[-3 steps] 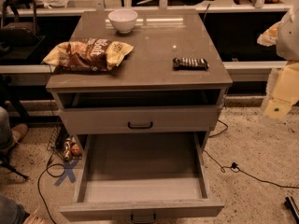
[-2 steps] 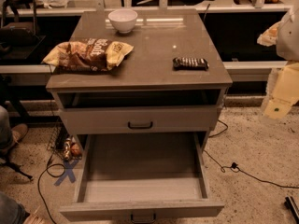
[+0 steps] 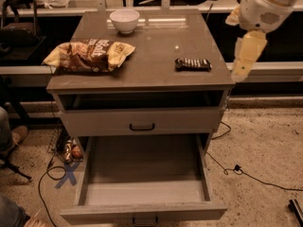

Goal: Place rxbar chocolate into middle drawer

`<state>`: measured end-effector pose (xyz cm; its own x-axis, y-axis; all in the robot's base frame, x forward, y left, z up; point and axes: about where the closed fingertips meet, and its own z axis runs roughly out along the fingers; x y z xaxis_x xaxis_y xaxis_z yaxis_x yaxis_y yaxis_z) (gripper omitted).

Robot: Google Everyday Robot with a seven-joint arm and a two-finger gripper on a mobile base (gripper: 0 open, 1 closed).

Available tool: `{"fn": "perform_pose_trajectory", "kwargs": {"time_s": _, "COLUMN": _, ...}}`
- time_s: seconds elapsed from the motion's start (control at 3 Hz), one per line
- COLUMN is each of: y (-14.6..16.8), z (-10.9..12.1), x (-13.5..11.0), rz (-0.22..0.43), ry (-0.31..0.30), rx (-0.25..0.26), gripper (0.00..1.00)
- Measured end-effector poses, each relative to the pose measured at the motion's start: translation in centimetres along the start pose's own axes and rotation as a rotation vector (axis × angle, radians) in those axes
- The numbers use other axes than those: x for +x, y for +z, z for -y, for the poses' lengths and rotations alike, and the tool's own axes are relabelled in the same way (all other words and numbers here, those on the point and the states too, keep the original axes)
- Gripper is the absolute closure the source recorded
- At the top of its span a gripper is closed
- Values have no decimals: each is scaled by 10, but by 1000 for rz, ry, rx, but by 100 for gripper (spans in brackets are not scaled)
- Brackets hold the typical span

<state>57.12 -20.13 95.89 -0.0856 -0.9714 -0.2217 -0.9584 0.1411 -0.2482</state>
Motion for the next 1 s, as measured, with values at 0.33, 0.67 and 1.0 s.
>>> {"fn": "perform_pose_trajectory", "kwargs": {"time_s": 0.33, "y": 39, "z": 60, "x": -13, "rz": 43, "ry": 7, "rx": -1, "gripper": 0}}
{"fn": "perform_pose_trajectory", "kwargs": {"time_s": 0.67, "y": 68, "z": 96, "x": -17, "rz": 92, "ry": 57, "rx": 16, "gripper": 0}}
{"fn": "perform_pose_trajectory", "kwargs": {"time_s": 1.0, "y": 95, "z": 118, "x": -12, "rz": 138, "ry": 126, "rx": 22, "gripper": 0}}
